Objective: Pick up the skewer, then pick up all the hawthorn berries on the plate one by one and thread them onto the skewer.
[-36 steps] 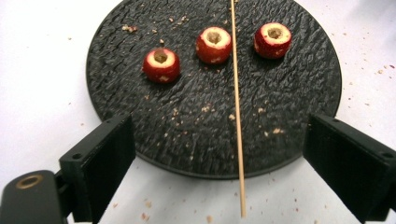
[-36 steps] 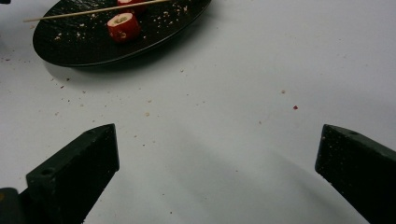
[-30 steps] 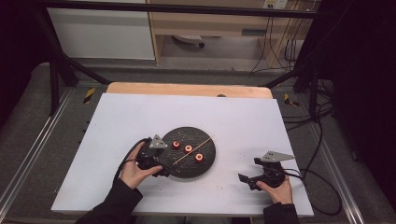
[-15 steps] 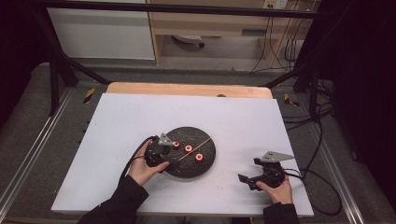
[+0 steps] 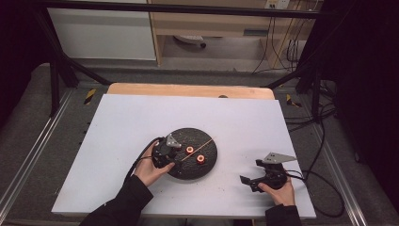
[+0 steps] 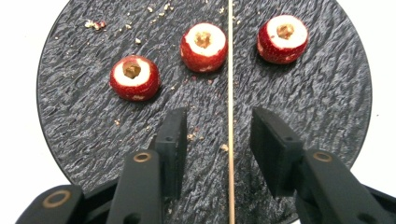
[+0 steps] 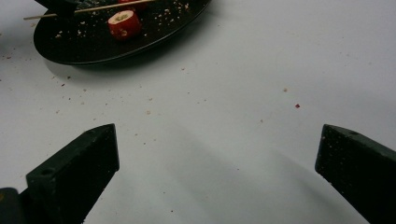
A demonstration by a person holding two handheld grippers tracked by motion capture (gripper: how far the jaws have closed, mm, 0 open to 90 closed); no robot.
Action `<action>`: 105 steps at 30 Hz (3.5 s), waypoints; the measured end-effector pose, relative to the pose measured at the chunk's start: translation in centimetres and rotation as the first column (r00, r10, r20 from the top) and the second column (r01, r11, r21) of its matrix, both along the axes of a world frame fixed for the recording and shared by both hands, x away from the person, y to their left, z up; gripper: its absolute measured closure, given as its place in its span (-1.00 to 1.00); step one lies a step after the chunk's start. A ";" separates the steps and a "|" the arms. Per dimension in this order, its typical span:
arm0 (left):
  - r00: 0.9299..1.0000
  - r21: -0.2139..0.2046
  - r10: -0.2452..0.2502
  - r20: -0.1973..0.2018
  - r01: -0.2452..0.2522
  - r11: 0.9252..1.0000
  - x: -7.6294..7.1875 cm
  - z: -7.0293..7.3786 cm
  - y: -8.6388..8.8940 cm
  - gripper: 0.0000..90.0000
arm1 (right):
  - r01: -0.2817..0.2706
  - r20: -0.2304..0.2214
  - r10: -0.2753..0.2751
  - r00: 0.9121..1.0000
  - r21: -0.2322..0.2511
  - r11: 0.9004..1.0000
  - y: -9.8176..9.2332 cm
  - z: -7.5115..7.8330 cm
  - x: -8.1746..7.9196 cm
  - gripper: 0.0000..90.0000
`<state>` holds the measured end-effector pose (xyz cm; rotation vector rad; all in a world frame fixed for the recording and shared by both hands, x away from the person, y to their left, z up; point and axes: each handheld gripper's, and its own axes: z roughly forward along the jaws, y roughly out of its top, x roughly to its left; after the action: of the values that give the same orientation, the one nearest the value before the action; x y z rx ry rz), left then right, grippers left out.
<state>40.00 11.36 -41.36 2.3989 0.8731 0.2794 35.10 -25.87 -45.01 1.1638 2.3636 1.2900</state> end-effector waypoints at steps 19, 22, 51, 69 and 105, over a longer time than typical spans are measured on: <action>0.996 0.053 -0.040 -0.083 0.044 0.998 0.4 -0.3 -0.9 0.80 | -0.003 -0.005 0.003 1.000 0.000 1.000 0.0 0.0 0.0 -0.98; 0.995 0.066 -0.043 -0.090 0.049 0.997 0.5 -0.3 -1.0 0.87 | -0.004 -0.006 0.004 1.000 0.000 1.000 0.0 0.0 0.0 -0.98; 0.998 0.020 -0.044 -0.044 0.044 0.999 -0.8 0.8 0.3 0.96 | -0.003 -0.017 0.003 1.000 -0.003 1.000 0.0 0.0 0.0 -0.98; 0.997 -0.180 0.054 0.049 -0.044 0.983 -3.9 0.5 5.2 0.96 | 0.009 -0.027 -0.009 1.000 -0.006 1.000 0.2 -0.1 0.1 -0.98; 0.988 -0.319 0.126 0.088 -0.092 0.943 -6.4 -1.9 9.8 0.96 | -0.023 -0.037 0.020 0.999 -0.091 0.996 4.8 1.4 1.2 -0.98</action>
<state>33.57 21.15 -43.25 2.0270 0.9271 0.2862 36.29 -21.02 -43.56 1.1474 2.4397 1.1631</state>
